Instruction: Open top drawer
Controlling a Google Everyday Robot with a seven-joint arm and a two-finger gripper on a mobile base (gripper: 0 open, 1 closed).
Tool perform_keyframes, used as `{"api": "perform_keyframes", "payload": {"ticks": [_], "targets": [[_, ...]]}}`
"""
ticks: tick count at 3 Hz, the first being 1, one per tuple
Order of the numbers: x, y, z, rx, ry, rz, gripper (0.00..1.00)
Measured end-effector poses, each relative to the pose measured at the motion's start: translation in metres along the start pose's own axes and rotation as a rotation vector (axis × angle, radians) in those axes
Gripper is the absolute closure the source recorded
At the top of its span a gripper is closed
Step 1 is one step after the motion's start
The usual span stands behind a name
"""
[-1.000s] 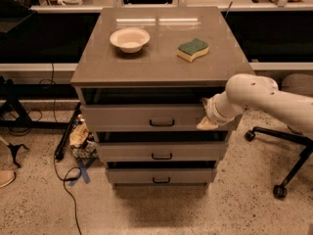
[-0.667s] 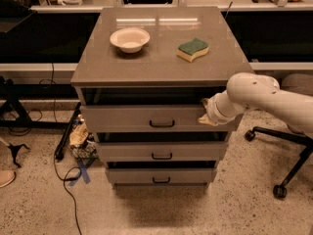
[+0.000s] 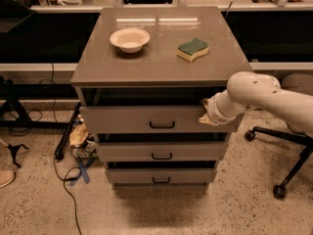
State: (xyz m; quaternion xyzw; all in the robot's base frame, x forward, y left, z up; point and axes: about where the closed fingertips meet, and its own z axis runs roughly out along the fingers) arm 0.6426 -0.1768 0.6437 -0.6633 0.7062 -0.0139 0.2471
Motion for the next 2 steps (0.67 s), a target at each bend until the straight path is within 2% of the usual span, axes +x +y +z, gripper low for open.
{"api": "perform_keyframes", "payload": {"ticks": [1, 2], "targets": [[0.0, 0.0, 0.0, 0.0, 0.0, 0.0, 1.0], [-0.0002, -0.0002, -0.0004, 0.0, 0.0, 0.0, 0.81]]}}
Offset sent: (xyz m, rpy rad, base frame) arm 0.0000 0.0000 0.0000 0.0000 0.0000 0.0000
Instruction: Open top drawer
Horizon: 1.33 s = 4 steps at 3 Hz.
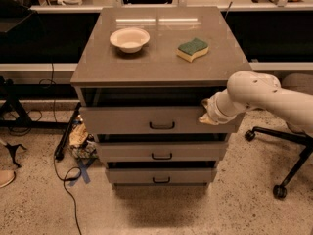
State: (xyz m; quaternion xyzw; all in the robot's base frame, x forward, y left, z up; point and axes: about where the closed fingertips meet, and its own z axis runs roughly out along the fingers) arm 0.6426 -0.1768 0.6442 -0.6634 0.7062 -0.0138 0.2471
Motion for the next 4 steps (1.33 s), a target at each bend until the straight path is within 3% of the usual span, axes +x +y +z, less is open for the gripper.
{"api": "perform_keyframes", "payload": {"ticks": [1, 3, 4], "targets": [[-0.0005, -0.0005, -0.0013, 0.0, 0.0, 0.0, 0.5], [-0.0006, -0.0004, -0.0012, 0.0, 0.0, 0.0, 0.03], [-0.0014, -0.0003, -0.0003, -0.008, 0.0, -0.005, 0.0]]}}
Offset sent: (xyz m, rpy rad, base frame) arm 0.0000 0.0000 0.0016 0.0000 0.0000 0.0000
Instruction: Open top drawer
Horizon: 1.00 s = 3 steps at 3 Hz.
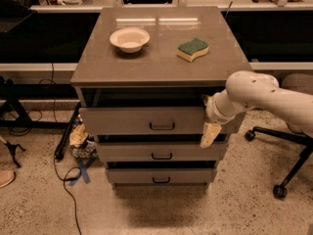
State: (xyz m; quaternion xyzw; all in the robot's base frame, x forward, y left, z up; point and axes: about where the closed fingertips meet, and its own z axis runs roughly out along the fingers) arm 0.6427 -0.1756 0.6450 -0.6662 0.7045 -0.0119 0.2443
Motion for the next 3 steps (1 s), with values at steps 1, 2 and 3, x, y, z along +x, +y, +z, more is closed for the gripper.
{"api": "perform_keyframes", "payload": {"ticks": [1, 2, 3], "targets": [[-0.002, -0.001, 0.0, -0.022, 0.003, -0.018, 0.0], [0.001, -0.003, -0.006, -0.068, 0.028, -0.025, 0.0], [0.014, 0.007, -0.01, -0.138, 0.051, -0.009, 0.0]]}}
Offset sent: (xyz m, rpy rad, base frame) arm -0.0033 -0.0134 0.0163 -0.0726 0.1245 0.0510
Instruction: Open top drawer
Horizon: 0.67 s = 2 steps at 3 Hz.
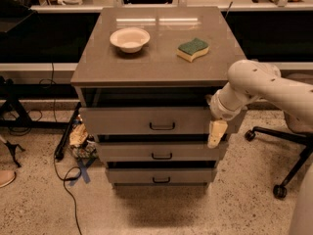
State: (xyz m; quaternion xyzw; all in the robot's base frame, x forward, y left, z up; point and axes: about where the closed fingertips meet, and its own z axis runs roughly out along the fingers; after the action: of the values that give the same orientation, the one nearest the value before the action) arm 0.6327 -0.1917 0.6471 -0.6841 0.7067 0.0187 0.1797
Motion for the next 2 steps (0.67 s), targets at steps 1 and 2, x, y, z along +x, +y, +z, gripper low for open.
{"api": "perform_keyframes", "payload": {"ticks": [1, 2], "targets": [[0.006, 0.009, 0.006, -0.049, 0.007, 0.008, 0.0], [0.012, 0.024, 0.015, -0.113, 0.023, 0.02, 0.0]]}}
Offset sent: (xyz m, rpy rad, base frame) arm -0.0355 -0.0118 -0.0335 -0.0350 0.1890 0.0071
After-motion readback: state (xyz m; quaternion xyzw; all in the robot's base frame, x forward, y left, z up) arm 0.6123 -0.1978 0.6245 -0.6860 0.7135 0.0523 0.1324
